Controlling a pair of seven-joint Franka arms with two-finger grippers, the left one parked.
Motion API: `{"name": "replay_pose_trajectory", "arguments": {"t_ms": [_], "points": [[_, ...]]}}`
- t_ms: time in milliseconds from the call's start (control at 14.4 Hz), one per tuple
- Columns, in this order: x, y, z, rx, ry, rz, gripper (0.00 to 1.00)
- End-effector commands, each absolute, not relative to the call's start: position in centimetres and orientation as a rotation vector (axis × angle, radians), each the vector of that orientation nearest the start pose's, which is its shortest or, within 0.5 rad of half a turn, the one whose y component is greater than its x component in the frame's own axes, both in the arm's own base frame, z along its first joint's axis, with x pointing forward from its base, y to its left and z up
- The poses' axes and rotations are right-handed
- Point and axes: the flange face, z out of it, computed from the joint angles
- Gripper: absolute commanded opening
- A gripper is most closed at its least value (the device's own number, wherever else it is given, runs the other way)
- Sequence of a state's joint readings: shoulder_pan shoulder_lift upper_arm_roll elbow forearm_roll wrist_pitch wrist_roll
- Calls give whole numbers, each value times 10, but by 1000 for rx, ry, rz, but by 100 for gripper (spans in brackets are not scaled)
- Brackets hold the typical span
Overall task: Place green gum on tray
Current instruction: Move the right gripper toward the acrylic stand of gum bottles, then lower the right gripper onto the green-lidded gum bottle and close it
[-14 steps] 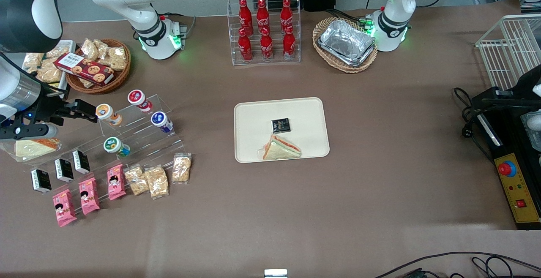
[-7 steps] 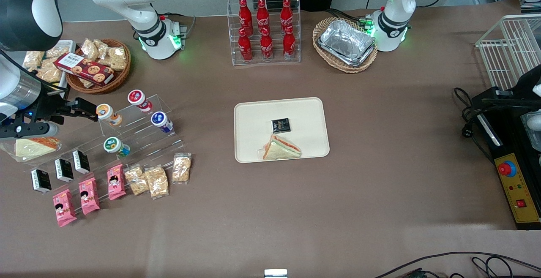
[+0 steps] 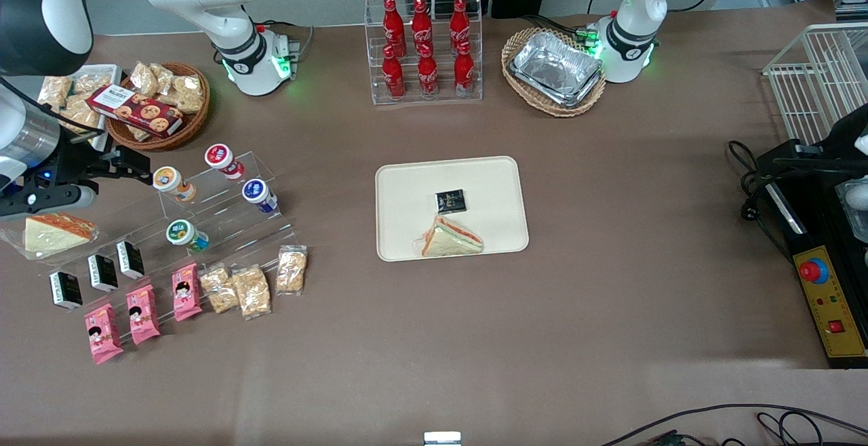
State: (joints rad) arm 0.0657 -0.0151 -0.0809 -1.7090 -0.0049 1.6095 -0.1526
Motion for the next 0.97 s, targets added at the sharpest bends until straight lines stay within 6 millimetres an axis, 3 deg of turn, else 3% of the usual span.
{"name": "replay_pose_trajectory", "arguments": {"t_ms": [0,277,692,900], "points": [[531,-26,573,-3110,-213,141,100],[531,-61,570,-3101,-265,100,100],[537,-58,559,-3102,-279,100,100],[539,-55,528,-3106,-290,68,100]]}}
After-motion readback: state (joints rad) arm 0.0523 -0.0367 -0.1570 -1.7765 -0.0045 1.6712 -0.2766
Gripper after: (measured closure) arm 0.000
